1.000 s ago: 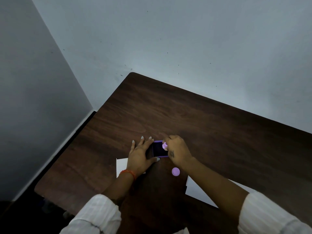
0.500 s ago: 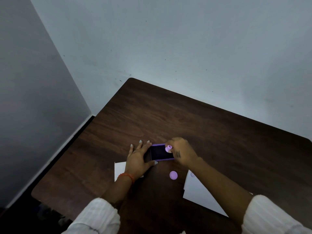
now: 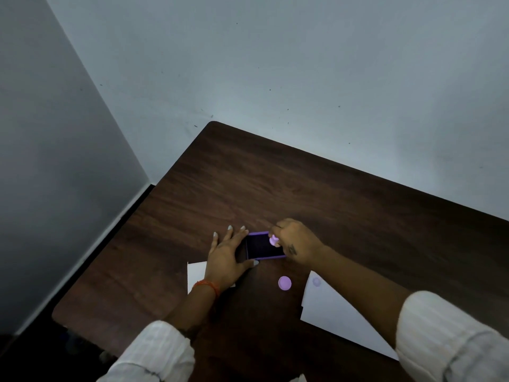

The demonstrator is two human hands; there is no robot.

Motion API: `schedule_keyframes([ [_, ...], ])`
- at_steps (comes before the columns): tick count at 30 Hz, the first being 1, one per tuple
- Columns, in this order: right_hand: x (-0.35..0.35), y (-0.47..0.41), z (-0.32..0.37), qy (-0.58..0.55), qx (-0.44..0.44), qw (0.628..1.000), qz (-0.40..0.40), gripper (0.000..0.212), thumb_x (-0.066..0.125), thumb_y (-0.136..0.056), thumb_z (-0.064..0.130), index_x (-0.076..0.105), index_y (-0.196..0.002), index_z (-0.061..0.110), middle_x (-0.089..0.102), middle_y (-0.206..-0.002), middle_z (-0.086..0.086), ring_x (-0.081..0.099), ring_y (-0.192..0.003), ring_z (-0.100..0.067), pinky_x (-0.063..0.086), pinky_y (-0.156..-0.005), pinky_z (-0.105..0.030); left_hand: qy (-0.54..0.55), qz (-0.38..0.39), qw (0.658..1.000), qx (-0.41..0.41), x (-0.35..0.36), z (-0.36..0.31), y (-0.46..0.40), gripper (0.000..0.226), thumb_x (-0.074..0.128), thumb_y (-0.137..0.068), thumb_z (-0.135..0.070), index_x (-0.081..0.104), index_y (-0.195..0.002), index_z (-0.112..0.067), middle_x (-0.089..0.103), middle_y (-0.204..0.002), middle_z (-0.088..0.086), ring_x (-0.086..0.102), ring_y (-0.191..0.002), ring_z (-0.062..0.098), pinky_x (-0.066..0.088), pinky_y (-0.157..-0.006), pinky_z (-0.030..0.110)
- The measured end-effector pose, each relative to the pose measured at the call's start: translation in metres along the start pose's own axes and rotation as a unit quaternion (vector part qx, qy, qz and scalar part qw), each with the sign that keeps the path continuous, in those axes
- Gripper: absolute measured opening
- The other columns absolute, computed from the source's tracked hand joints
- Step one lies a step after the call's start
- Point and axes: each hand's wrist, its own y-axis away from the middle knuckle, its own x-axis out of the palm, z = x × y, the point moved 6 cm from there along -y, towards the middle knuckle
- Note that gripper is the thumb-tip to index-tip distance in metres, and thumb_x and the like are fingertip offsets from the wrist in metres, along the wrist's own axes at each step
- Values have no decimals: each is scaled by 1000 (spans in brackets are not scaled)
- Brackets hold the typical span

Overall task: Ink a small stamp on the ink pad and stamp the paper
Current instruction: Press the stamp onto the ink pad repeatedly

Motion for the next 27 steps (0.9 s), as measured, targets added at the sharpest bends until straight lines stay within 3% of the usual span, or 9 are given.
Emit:
schedule_keyframes([
  [4,-2,9,4,-43,50,996,-61,20,47,-92,12,62,-98,1,64,-102,-18,57,-95,-28,44,-81,-35,0,-2,1000,1,-1,-1,0,79,70,-77,-40,29,-143,-27,28,-155,-3,11,-146,18,-7,-117,38],
  [8,-5,1,-7,-140,126,982,21,20,49,-86,10,59,-70,3,58,-75,-16,56,-76,-29,42,-70,-30,0,7,1000,-1,-1,-3,0,79,69,-78,-40,28,-143,-27,27,-155,-3,10,-146,17,-7,-118,38],
  [10,1,5,-6,-112,112,987,34,19,49,-89,11,64,-87,0,63,-91,-17,60,-90,-28,46,-81,-33,-2,7,1000,0,-1,-3,-1,79,69,-77,-40,28,-143,-27,27,-155,-3,10,-146,17,-6,-118,39],
  [12,5,15,-1,-67,62,996,-8,20,50,-91,10,63,-103,1,64,-108,-17,58,-102,-27,47,-90,-35,-4,4,1000,1,0,-3,-1,79,70,-77,-40,29,-143,-26,27,-155,-3,10,-146,17,-5,-119,40],
  [18,8,16,1,-41,54,995,-69,19,49,-91,9,61,-104,2,63,-110,-17,57,-102,-27,48,-90,-37,3,-10,1000,4,0,-3,-1,79,71,-76,-38,31,-142,-26,29,-154,-3,11,-146,18,-5,-119,39],
  [22,13,13,3,25,6,999,-30,22,47,-91,11,56,-110,3,60,-114,-17,54,-105,-28,48,-90,-37,5,-5,1000,1,1,-2,-1,79,71,-76,-38,30,-143,-27,28,-154,-4,11,-146,17,-6,-119,39],
  [27,7,8,0,9,-11,1000,2,21,50,-92,14,59,-108,5,63,-113,-15,56,-104,-24,49,-92,-36,3,-6,1000,2,1,-2,-1,79,71,-76,-38,30,-143,-26,28,-154,-4,11,-146,18,-6,-119,40],
])
